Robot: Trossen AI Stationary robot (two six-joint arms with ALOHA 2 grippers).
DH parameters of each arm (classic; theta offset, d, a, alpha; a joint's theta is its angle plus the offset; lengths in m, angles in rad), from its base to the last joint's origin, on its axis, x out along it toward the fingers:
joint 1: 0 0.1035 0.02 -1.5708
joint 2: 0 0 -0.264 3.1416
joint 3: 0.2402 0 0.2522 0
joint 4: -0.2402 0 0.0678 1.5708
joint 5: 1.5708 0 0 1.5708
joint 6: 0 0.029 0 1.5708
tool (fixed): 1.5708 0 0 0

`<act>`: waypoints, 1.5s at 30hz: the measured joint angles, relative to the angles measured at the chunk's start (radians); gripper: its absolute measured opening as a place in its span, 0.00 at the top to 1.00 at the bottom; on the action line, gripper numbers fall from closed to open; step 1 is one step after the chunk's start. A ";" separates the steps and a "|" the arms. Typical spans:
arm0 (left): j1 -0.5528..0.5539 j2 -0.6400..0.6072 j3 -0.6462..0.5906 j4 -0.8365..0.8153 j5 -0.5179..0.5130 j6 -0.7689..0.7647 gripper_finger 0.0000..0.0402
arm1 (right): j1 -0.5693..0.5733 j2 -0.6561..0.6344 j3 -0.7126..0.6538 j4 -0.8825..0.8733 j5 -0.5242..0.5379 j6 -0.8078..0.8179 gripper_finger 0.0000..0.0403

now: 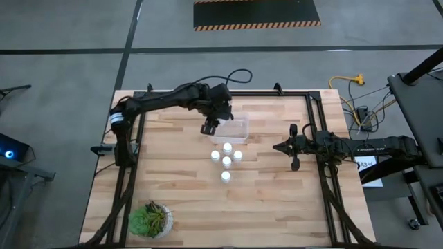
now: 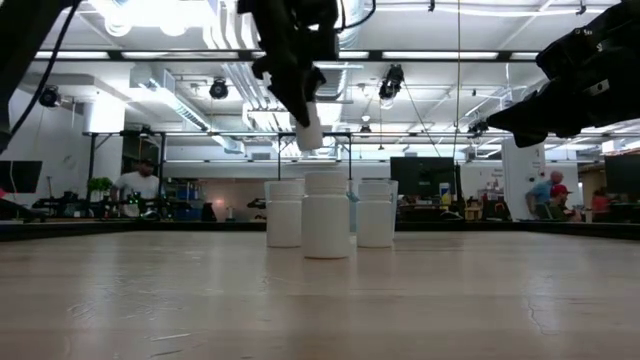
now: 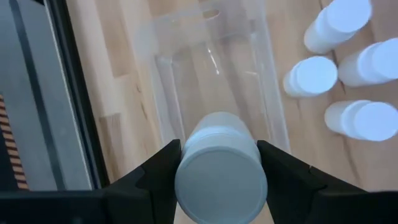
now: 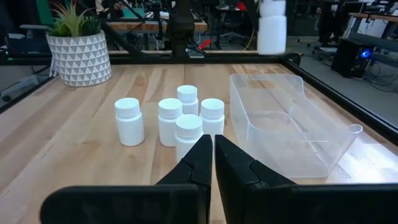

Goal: Pick and place pill bottles into a basket
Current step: Put the white pill bottle into the transparent bin

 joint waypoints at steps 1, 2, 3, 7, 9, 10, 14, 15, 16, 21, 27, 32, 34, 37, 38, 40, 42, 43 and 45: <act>0.008 0.010 0.000 0.002 0.009 0.006 0.57 | 0.000 0.000 0.000 0.000 0.000 0.000 0.98; 0.016 0.019 0.000 0.005 0.023 0.014 0.57 | 0.000 0.000 0.000 0.000 0.001 0.000 0.98; 0.024 0.028 0.000 0.004 0.028 0.018 0.57 | 0.000 0.000 0.000 0.000 0.001 0.000 0.98; 0.044 0.073 0.000 0.005 0.030 0.045 0.57 | 0.000 0.001 0.000 0.000 0.001 0.000 0.98; 0.050 0.094 0.000 0.009 0.032 0.049 0.57 | 0.000 0.001 0.000 0.000 0.002 0.000 0.98; 0.054 0.105 0.000 0.007 0.033 0.051 0.57 | 0.000 0.001 0.000 0.000 0.003 0.001 0.98; 0.069 0.144 -0.001 0.005 0.032 0.069 0.57 | 0.000 0.001 0.000 -0.001 0.003 0.000 0.98; 0.072 0.152 -0.001 0.007 0.029 0.074 0.57 | 0.000 0.001 0.000 -0.001 0.003 0.001 0.98; 0.074 0.162 -0.001 0.013 0.029 0.076 0.57 | 0.000 0.001 0.000 -0.001 0.004 0.002 0.98; 0.086 0.195 -0.001 0.015 0.030 0.079 0.57 | 0.000 0.004 0.000 -0.001 0.003 0.003 0.98; 0.089 0.221 -0.001 0.015 0.029 0.094 0.57 | 0.000 0.006 0.000 -0.002 0.001 0.003 0.98; 0.092 0.229 -0.002 0.017 0.031 0.094 0.57 | 0.000 0.006 0.000 -0.002 0.001 0.003 0.98; 0.093 0.229 -0.007 0.022 0.030 0.094 0.57 | 0.000 0.006 0.000 -0.002 0.001 0.003 0.98; 0.093 0.229 -0.022 0.046 0.030 0.095 0.57 | 0.000 0.006 0.000 -0.002 0.001 0.003 0.98; 0.093 0.229 -0.027 0.052 0.030 0.095 0.57 | 0.000 0.006 0.000 -0.002 0.001 0.003 0.98; 0.094 0.229 -0.040 0.061 0.031 0.095 0.57 | 0.000 0.006 0.000 -0.002 0.001 0.003 0.98; 0.095 0.229 -0.054 0.070 0.032 0.095 0.57 | 0.000 0.006 0.000 -0.002 0.001 0.009 0.98; 0.096 0.229 -0.061 0.069 0.032 0.095 0.57 | 0.000 0.006 0.000 -0.002 0.001 0.014 0.98; 0.099 0.229 -0.073 0.074 0.032 0.095 0.57 | 0.000 0.006 0.000 -0.002 0.001 0.018 0.98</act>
